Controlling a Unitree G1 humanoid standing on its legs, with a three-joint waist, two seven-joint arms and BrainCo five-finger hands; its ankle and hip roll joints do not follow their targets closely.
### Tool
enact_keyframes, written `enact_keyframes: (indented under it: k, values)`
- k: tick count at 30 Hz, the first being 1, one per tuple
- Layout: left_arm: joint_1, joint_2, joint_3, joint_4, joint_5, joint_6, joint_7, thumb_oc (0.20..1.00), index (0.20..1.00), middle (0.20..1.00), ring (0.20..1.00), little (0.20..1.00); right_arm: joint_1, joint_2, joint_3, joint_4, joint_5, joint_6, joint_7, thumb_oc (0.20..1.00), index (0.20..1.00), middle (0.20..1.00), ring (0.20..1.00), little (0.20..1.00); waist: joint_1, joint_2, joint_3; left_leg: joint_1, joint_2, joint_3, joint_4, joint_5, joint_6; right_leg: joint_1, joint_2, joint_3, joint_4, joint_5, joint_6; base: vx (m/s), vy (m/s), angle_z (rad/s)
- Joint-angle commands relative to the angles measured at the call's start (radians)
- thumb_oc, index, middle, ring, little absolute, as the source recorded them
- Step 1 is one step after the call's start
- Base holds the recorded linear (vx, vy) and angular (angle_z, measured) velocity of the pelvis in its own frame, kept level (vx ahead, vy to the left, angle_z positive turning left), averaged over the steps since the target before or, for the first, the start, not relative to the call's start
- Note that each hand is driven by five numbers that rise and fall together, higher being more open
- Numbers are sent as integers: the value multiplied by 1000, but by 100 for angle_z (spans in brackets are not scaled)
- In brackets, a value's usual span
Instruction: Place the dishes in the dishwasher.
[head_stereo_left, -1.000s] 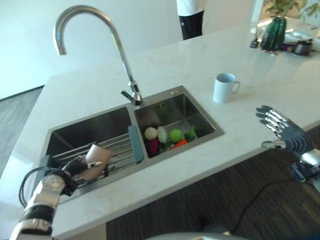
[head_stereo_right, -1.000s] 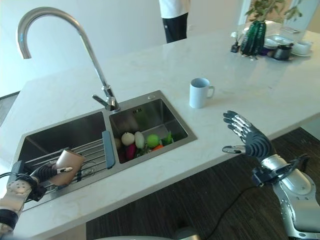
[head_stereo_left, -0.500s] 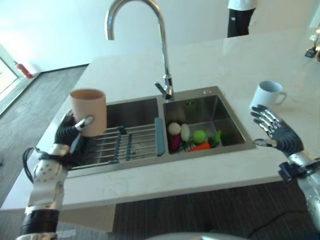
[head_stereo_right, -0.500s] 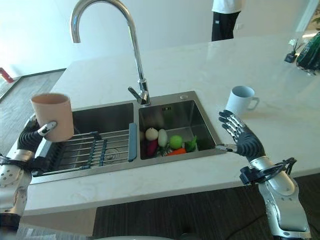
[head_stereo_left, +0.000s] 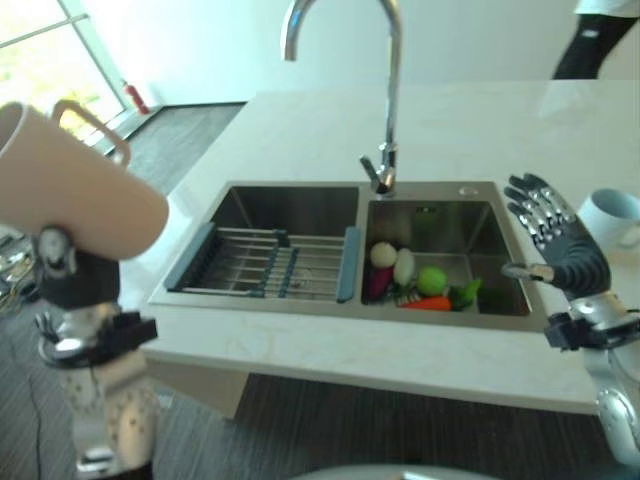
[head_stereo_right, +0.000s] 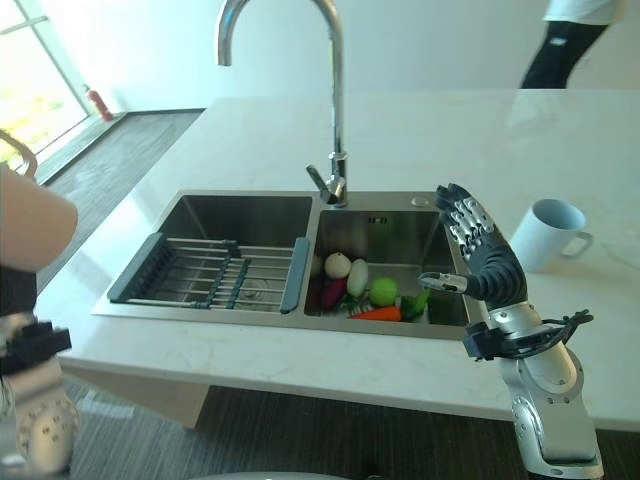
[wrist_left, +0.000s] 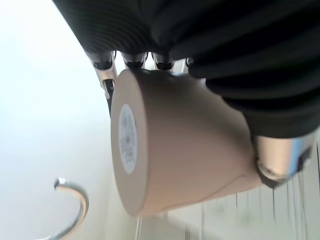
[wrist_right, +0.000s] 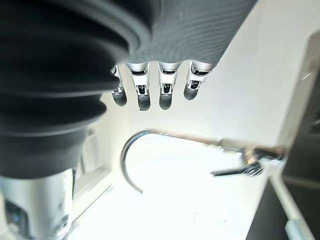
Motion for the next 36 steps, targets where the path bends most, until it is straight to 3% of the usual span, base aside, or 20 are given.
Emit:
enact_keyframes:
  k: [1,3,5,7,9,10,11,13,15,16,17,18,19,21,22,24,25,26,31,36]
  values:
    - [-68,124,4,-34,-60,-41,-59,200,200,200,200,200,-23,24,-76,-67,0,-127,-97,1000,1000,1000,1000,1000,-8,-63,23,-52,45,44,-12,32,-57,74,-54,13,0,-98,53,-242,-146,87]
    - [-69,124,-7,-30,-79,-54,-72,200,200,200,200,200,-30,9,-94,-54,8,-151,-124,1000,1000,1000,1000,1000,-10,-74,31,-64,33,70,42,8,-47,68,-62,-11,0,-95,50,-261,-48,130]
    - [-75,130,-2,-24,-116,-74,-82,200,200,200,200,200,-40,-9,-119,-29,24,-194,-137,1000,1000,1000,1000,1000,-32,-101,39,-64,1,123,251,-81,-9,48,-88,-35,0,-74,39,-428,25,82]
    - [-91,119,-1,-24,-167,-72,-109,200,200,200,200,200,-43,6,-127,-12,2,-236,-147,1000,1000,1000,1000,1000,-60,-119,35,-29,24,187,427,-99,-2,20,-102,-80,3,-39,26,-434,60,86]
    - [-121,103,-32,-10,-166,-42,-130,200,200,200,200,200,-65,11,-121,-3,-36,-250,-189,1000,1000,1000,1000,1000,-81,-115,22,49,57,214,460,-100,-19,-5,-102,-139,11,-16,20,-350,164,107]
    - [-132,99,-46,-7,-153,-34,-127,200,200,200,200,200,-74,6,-120,0,-43,-248,-206,1000,1000,1000,1000,1000,-86,-112,17,78,58,226,456,-101,-25,-11,-104,-161,12,-8,21,-411,414,117]
    - [-157,102,-81,1,-160,-19,-121,200,200,200,200,200,-91,-4,-122,10,-46,-243,-247,1000,1000,1000,1000,1000,-92,-90,5,158,33,230,349,-184,-24,-38,-105,-193,26,11,50,-462,592,124]
    - [-161,103,-87,-4,-205,-8,-154,200,200,200,200,200,-91,14,-133,14,-25,-244,-247,1000,1000,1000,1000,1000,-109,-81,-3,239,11,301,131,-255,10,-103,-160,-233,58,63,102,-467,615,122]
    - [-158,101,-92,-15,-222,6,-170,200,200,200,200,200,-90,28,-131,16,-36,-245,-247,1000,1000,1000,1000,1000,-109,-83,-4,258,0,319,63,-265,20,-120,-192,-250,61,95,130,-356,485,104]
    - [-161,100,-113,-22,-238,35,-197,200,200,200,200,200,-85,56,-110,18,-75,-251,-265,1000,1000,1000,1000,1000,-98,-80,3,251,-44,293,-36,-246,19,-133,-226,-273,46,146,170,-368,551,118]
    - [-159,100,-115,-21,-235,36,-197,200,200,200,200,200,-84,61,-106,17,-76,-252,-261,1000,1000,1000,1000,1000,-97,-80,5,247,-51,282,-37,-245,19,-134,-228,-271,44,150,174,-324,588,125]
    - [-154,99,-121,-25,-217,37,-188,200,200,200,200,200,-81,77,-91,11,-55,-259,-231,1000,1000,1000,1000,1000,-84,-76,14,229,-76,225,-40,-252,26,-149,-246,-260,51,182,189,-217,539,93]
    - [-144,91,-132,-30,-201,53,-175,200,200,200,200,200,-75,114,-66,0,21,-256,-145,1000,1000,1000,1000,1000,-76,-79,27,209,-122,148,-40,-269,64,-198,-288,-225,89,212,204,-304,568,58]
    - [-149,81,-143,-25,-161,71,-165,200,200,200,200,200,-70,148,-40,0,4,-255,-115,1000,1000,1000,1000,1000,-69,-82,38,181,-147,106,-40,-253,81,-223,-303,-205,107,211,186,-279,375,30]
    - [-150,79,-151,-24,-154,86,-164,200,200,200,200,200,-56,160,-31,-7,-7,-261,-110,1000,1000,1000,1000,1000,-74,-82,41,169,-155,63,-40,-247,95,-231,-284,-134,112,192,182,-199,296,25]
    - [-145,80,-156,-4,-194,128,-226,200,200,200,200,200,2,169,-53,-23,1,-299,-133,1000,1000,1000,1000,1000,-112,-78,46,146,-159,-42,-40,-221,123,-230,-198,111,216,87,153,-168,295,116]
    - [-155,90,-169,4,-202,136,-239,200,200,200,200,200,26,151,-80,-34,30,-302,-137,1000,1000,1000,1000,1000,-134,-85,41,119,-165,-80,-40,-199,128,-206,-153,193,229,39,138,-83,239,223]
    - [-172,95,-189,8,-187,132,-230,200,200,200,200,200,33,141,-92,-34,49,-292,-124,1000,1000,1000,1000,1000,-143,-90,33,102,-169,-102,-40,-190,130,-176,-125,230,220,1,131,-53,163,215]
    - [-204,98,-238,-12,-157,150,-191,200,200,200,200,200,18,139,-55,-46,18,-274,-165,1000,1000,1000,1000,1000,-139,-103,31,74,-179,-140,-40,-169,130,-151,-106,242,181,-3,130,33,-24,127]
    - [-178,107,-223,-11,-220,144,-192,200,200,200,200,200,-10,119,-25,-54,16,-249,-181,1000,1000,1000,1000,1000,-108,-92,29,75,-150,-153,-40,-158,119,-94,-79,218,155,-70,113,98,-180,47]
